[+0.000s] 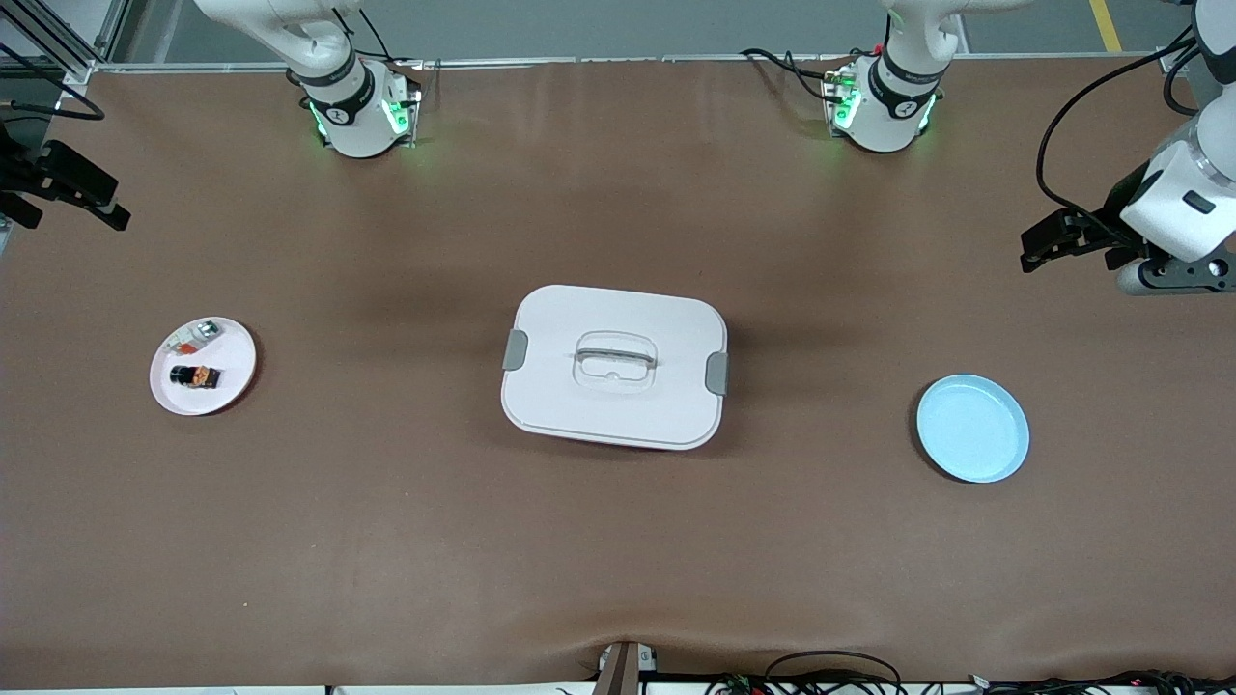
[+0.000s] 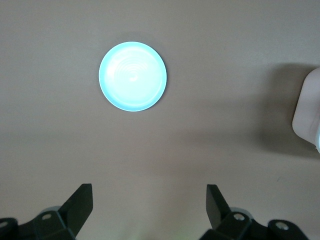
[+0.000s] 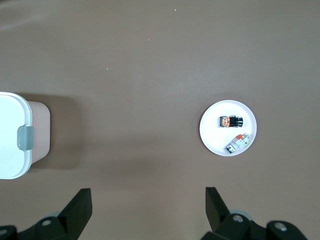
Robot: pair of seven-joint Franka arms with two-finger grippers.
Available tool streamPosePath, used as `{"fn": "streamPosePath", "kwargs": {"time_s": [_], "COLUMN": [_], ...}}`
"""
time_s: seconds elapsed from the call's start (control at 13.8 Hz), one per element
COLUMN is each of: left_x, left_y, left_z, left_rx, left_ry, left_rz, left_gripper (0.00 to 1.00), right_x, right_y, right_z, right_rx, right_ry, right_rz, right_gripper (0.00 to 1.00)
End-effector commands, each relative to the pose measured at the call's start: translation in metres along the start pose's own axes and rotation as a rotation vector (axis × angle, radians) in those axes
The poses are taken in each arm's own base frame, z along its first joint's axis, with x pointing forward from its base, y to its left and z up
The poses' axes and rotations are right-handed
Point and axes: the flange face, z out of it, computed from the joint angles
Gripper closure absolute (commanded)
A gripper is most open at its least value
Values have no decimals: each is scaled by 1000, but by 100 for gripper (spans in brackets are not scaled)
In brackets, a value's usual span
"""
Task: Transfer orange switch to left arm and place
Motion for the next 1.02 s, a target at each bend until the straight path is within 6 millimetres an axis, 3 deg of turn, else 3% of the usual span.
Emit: {"fn": "streamPosePath", "kwargs": {"time_s": [0.0, 0.94], "left_x": [-2, -3], "left_y": [-3, -1], "left_z": [-5, -7], "left_rx": [-4, -4], "left_ry": [-4, -1], "left_rz": [5, 8], "left_gripper": [0, 0], "right_x": [-7, -8], "right_y": [4, 6], "right_z": [-1, 4], "right_rx": [6, -34], "right_ry": [4, -21], "right_rz": [-3, -4], "right_gripper": [0, 0]}}
